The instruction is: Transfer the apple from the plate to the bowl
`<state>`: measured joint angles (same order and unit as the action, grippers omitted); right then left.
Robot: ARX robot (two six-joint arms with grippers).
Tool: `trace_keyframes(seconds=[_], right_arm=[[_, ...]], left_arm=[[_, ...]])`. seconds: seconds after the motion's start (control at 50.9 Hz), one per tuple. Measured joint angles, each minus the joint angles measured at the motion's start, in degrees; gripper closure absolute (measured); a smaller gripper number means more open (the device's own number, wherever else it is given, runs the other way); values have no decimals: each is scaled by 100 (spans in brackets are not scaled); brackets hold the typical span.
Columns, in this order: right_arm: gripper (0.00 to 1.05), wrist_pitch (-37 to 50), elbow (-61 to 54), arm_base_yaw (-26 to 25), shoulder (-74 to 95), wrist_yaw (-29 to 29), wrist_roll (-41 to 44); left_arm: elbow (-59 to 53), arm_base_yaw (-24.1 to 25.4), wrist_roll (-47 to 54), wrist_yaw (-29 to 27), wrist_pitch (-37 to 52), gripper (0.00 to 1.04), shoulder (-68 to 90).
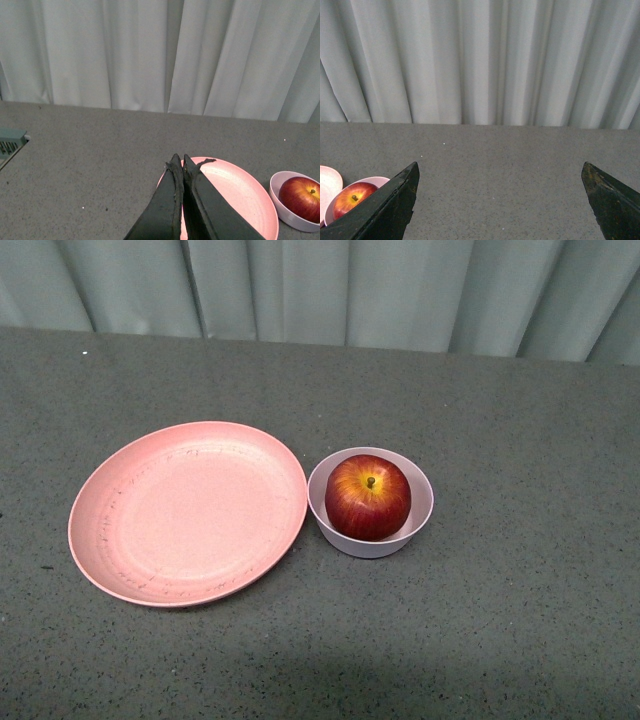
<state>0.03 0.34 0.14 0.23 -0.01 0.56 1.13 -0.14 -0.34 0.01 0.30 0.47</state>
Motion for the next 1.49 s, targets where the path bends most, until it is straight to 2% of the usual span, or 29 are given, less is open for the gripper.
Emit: trace_keyframes(seconds=[0.609, 0.688, 0.825, 1.041, 1.14, 1.493], right_arm=[[9, 0, 0, 0, 0, -2, 0], [9, 0, 0, 0, 0, -2, 0], [9, 0, 0, 0, 0, -2, 0], [9, 0, 0, 0, 0, -2, 0], [9, 0, 0, 0, 0, -2, 0], [9, 0, 0, 0, 0, -2, 0]], left_arm=[[0, 0, -2, 0, -17, 100, -17], [0, 0, 4, 0, -17, 88, -17], [0, 0, 4, 0, -17, 57, -17], [0, 0, 4, 0, -17, 25, -17], [0, 0, 9, 0, -17, 5, -17], [0, 0, 11, 0, -17, 7, -17]])
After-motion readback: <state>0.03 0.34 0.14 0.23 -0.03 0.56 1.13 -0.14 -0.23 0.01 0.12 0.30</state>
